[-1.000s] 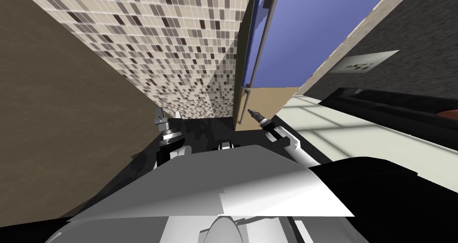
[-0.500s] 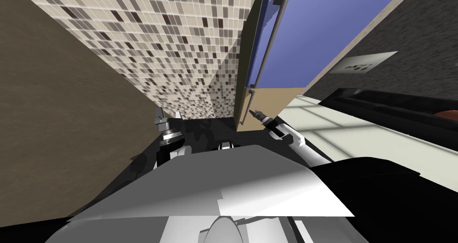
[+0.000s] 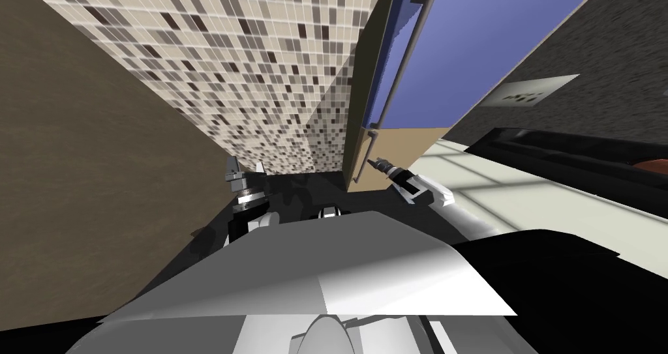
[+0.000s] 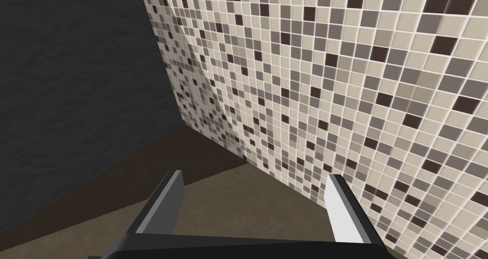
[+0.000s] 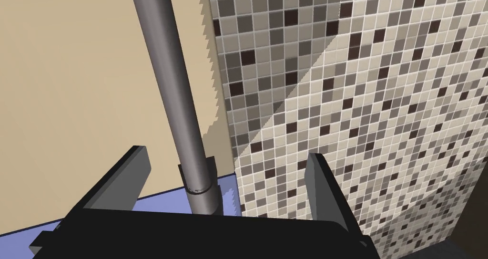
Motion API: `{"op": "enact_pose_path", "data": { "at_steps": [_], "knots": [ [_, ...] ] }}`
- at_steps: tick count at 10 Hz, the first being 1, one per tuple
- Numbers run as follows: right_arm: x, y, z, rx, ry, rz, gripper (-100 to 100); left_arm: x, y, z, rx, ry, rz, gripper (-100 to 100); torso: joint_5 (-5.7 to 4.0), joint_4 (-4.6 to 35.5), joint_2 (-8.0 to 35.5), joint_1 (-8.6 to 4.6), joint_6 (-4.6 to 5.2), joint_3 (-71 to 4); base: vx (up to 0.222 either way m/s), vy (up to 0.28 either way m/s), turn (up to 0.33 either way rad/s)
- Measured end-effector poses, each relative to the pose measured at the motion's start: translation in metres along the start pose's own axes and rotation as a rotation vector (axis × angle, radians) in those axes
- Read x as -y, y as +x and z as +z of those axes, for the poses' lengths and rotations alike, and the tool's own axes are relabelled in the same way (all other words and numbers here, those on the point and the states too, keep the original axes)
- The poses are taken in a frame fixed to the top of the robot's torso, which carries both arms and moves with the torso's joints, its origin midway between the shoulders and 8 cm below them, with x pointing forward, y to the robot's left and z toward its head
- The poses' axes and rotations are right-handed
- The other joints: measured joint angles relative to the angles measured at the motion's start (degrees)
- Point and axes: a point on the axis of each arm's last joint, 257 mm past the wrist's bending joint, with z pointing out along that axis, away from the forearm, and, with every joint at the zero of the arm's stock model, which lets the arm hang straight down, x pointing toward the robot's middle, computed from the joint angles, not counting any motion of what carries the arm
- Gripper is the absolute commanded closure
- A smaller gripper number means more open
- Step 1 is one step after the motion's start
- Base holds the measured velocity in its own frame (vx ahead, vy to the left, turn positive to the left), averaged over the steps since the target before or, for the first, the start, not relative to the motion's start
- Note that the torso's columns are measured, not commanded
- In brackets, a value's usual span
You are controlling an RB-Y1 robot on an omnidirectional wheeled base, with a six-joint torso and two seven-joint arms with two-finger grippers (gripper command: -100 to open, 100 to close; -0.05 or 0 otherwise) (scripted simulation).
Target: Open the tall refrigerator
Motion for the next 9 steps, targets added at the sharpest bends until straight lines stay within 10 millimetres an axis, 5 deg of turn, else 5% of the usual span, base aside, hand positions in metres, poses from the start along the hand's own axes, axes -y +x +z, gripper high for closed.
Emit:
{"op": "enact_pose_path", "data": {
  "at_steps": [9],
  "knots": [
    [0.085, -0.042, 0.001, -0.087, 0.128, -0.334, -100, 0.0, 0.0, 0.0, 0.0, 0.0, 0.0, 0, -0.01, 0.0, 0.0, -0.03, 0.0, 0.0, 0.041, 0.079, -0.013]
  ]
}}
